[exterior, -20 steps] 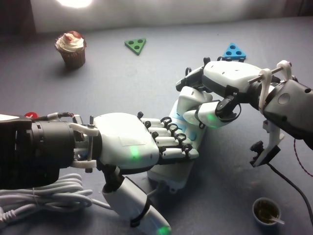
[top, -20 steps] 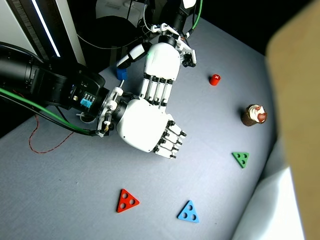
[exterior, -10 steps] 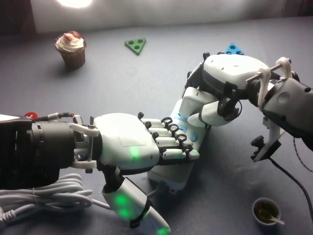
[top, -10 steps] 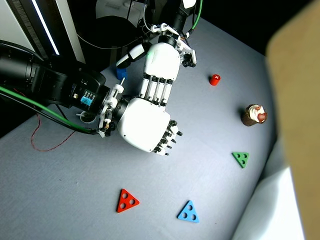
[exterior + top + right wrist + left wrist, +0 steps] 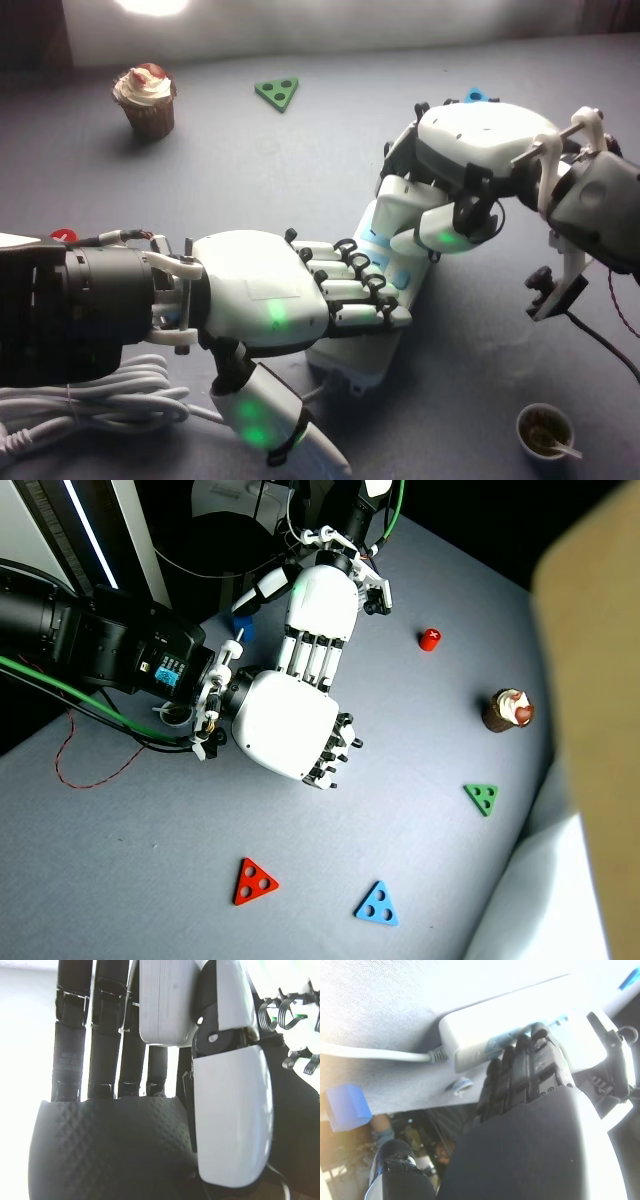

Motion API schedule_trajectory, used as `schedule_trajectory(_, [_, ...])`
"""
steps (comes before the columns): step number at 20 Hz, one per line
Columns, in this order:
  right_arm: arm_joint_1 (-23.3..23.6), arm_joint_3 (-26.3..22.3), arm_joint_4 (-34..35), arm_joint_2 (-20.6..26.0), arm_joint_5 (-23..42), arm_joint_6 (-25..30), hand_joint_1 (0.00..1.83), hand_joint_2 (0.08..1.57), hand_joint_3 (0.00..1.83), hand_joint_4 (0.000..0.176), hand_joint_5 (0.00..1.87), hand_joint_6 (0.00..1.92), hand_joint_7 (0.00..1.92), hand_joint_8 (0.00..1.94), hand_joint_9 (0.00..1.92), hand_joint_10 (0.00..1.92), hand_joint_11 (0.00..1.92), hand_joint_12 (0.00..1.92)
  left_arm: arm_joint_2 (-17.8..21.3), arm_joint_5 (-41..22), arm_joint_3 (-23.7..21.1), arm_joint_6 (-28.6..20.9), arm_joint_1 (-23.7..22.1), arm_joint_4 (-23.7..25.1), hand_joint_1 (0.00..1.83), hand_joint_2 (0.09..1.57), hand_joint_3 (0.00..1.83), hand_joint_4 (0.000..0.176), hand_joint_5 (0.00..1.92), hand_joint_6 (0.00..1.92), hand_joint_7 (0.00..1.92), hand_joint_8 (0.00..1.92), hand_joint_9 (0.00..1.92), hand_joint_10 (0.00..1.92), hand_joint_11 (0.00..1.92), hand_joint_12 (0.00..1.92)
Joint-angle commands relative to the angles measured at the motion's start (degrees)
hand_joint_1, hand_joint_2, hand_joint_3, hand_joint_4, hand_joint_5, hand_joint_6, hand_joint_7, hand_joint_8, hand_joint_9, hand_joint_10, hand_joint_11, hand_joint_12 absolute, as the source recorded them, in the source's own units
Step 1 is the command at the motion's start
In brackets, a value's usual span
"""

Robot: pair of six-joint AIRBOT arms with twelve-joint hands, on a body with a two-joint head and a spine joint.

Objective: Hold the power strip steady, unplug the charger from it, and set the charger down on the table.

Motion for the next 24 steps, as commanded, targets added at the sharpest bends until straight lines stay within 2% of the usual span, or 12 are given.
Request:
schedule_trajectory(1, [1.4, -0.1, -3.9, 1.2, 6.1, 0.3, 1.26, 1.05, 0.00, 0.000, 1.01, 0.88, 1.26, 0.56, 1.28, 0.00, 0.94, 0.73, -0.3, -1.6, 0.1, -0.2, -0.3, -0.8, 0.00, 0.85, 0.00, 0.000, 0.00, 0.00, 0.01, 0.00, 0.02, 0.00, 0.06, 0.07])
schedule_trajectory(6, [2.6, -0.3, -4.6, 2.1, 7.1, 0.3, 1.26, 1.05, 0.00, 0.000, 1.05, 0.82, 1.25, 0.58, 1.27, 0.00, 0.93, 0.74, -0.1, -1.6, 0.1, -0.8, -0.3, 0.0, 0.00, 0.85, 0.00, 0.000, 0.00, 0.00, 0.01, 0.00, 0.02, 0.00, 0.05, 0.07])
schedule_trajectory(7, [2.7, -0.3, -4.6, 2.2, 7.1, 0.3, 1.26, 1.05, 0.00, 0.000, 1.05, 0.82, 1.25, 0.58, 1.27, 0.00, 0.93, 0.74, -0.2, -1.4, 0.1, -5.1, -0.5, 4.6, 0.00, 0.85, 0.00, 0.000, 0.00, 0.00, 0.01, 0.00, 0.02, 0.00, 0.05, 0.07])
schedule_trajectory(9, [2.8, -0.5, -4.6, 2.4, 7.1, 0.3, 1.25, 1.05, 0.00, 0.000, 1.04, 0.86, 1.23, 0.59, 1.26, 0.00, 0.91, 0.75, -0.8, -1.9, 0.5, -16.7, -1.0, 17.6, 0.00, 0.85, 0.00, 0.000, 0.00, 0.00, 0.01, 0.00, 0.02, 0.00, 0.04, 0.06])
schedule_trajectory(10, [2.8, -0.8, -4.6, 2.5, 7.1, 0.3, 1.26, 1.05, 0.00, 0.000, 1.04, 0.83, 1.25, 0.56, 1.26, 0.00, 0.91, 0.76, -1.5, -2.5, 0.9, -21.3, -1.0, 21.9, 0.00, 0.85, 0.00, 0.000, 0.00, 0.00, 0.00, 0.00, 0.02, 0.00, 0.04, 0.06])
schedule_trajectory(12, [2.8, -1.1, -4.6, 2.6, 7.4, 0.1, 1.26, 1.05, 0.00, 0.000, 1.04, 0.84, 1.26, 0.55, 1.26, 0.00, 0.91, 0.77, -2.2, -2.8, 1.3, -24.9, -1.0, 25.7, 0.00, 0.86, 0.00, 0.000, 0.00, 0.00, 0.00, 0.00, 0.02, 0.00, 0.04, 0.06])
schedule_trajectory(21, [2.8, -2.9, -4.6, 4.0, 6.7, -0.4, 1.26, 1.04, 0.00, 0.000, 1.05, 0.81, 1.28, 0.51, 1.27, 0.00, 0.93, 0.76, -2.4, -2.9, 1.9, -24.9, -1.6, 25.7, 0.00, 0.84, 0.00, 0.000, 0.00, 0.00, 0.02, 0.01, 0.04, 0.01, 0.06, 0.07])
schedule_trajectory(24, [1.2, -5.5, -5.6, 7.1, 7.0, -0.8, 1.26, 1.04, 0.00, 0.000, 1.06, 0.81, 1.26, 0.55, 1.27, 0.00, 0.92, 0.76, -2.4, -2.9, 1.9, -24.9, -1.9, 25.7, 0.00, 0.85, 0.00, 0.000, 0.00, 0.00, 0.00, 0.00, 0.01, 0.00, 0.05, 0.06])
